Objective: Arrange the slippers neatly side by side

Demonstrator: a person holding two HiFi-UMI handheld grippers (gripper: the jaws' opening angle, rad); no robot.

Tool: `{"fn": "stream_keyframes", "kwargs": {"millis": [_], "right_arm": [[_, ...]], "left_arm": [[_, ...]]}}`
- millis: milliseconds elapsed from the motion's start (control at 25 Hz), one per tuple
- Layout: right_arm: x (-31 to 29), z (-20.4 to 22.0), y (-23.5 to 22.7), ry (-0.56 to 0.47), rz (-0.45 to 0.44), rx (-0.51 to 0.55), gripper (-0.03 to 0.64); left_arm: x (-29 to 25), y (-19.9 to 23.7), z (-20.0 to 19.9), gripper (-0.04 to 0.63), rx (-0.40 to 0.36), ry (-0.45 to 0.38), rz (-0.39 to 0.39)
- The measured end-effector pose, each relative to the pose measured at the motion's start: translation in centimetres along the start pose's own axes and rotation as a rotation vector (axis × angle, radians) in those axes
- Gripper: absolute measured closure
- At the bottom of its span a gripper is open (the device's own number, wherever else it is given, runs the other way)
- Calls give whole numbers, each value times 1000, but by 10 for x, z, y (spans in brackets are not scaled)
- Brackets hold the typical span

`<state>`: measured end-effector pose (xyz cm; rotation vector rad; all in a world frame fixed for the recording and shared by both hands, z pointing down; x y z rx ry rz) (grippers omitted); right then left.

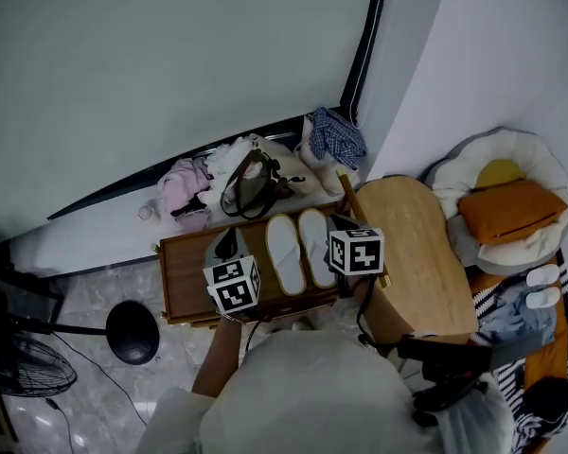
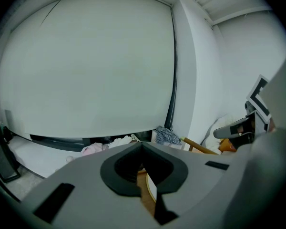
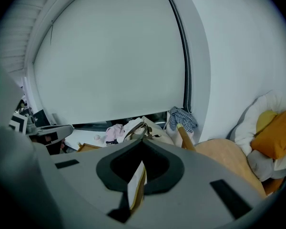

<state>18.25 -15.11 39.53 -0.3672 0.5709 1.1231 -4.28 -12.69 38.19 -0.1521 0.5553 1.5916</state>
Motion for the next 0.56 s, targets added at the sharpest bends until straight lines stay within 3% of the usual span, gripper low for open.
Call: {"fn": "stream_keyframes", "kwargs": {"millis": [560], "right_arm": [[2,6,3,22,3,-9,583]], "left_arm": [[-1,0,2,591,-14,18,17]]}}
Point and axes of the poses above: the fingertips, and each gripper's own axes: x backward along the fingers, y to its left, z out of its underside, the point moved 1 cm from there along x, backward along the fingers, and after that the axes turned 13 degrees about x, right-handed, at the moved point
